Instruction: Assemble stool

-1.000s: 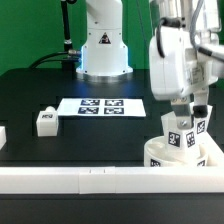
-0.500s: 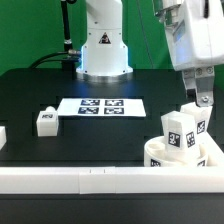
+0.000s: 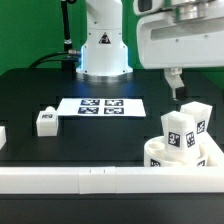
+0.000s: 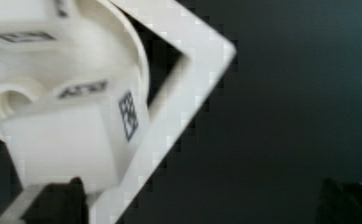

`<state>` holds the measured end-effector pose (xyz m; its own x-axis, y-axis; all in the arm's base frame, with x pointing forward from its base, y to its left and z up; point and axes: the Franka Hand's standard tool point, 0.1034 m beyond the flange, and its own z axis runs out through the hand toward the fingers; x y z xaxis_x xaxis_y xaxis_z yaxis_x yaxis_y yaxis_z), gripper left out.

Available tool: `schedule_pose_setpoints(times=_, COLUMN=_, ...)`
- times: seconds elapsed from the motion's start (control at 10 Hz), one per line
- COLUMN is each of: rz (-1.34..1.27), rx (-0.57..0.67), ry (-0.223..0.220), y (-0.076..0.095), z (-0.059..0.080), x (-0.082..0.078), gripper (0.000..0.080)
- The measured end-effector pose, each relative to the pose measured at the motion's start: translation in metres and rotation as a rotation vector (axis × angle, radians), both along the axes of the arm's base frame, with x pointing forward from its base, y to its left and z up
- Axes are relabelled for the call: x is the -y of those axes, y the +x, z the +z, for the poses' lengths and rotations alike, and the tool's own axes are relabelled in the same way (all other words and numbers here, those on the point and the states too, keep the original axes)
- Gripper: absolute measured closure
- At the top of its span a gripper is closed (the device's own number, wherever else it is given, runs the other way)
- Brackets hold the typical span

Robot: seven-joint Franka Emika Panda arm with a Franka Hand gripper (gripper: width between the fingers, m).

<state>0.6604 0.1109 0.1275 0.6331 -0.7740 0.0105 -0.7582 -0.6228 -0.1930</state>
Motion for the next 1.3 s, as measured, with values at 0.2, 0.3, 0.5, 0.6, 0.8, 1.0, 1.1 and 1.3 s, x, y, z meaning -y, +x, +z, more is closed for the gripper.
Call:
schedule_pose_setpoints(times=0.2, rz=0.089, rx=0.015, ry=-0.012, y=0.001, z=0.0, x=-0.005, gripper=0.015)
schedule_pose_setpoints(times=0.3, rz=0.13, rx=0.019, ry=-0.022, y=0.001, z=0.0, x=-0.003, gripper=0.015)
schedule_pose_setpoints(times=0.5, rz=0.295, rx=0.034, ry=-0.058, y=0.001, z=0.0, x=0.0, gripper=0.015)
schedule_pose_setpoints(times=0.6, rz=0.498, rx=0.037, ry=-0.101, y=0.001, z=0.001, x=0.007, gripper=0.015)
schedule_pose_setpoints(times=0.8, rz=0.8, rx=0.012, ry=-0.136, y=-0.004, z=-0.001, x=0.013, gripper=0.015)
schedule_pose_setpoints(times=1.0, rz=0.885, rx=0.02, ry=-0.152, y=-0.004, z=-0.001, x=0.015, gripper=0.015)
schedule_pose_setpoints(times=1.1, rz=0.951, rx=0.022, ry=-0.17, y=-0.004, z=-0.001, x=0.018, gripper=0.015)
schedule_pose_setpoints(times=1.3, rz=1.087, rx=0.021, ry=-0.209, y=-0.003, z=-0.002, x=0.022, gripper=0.015)
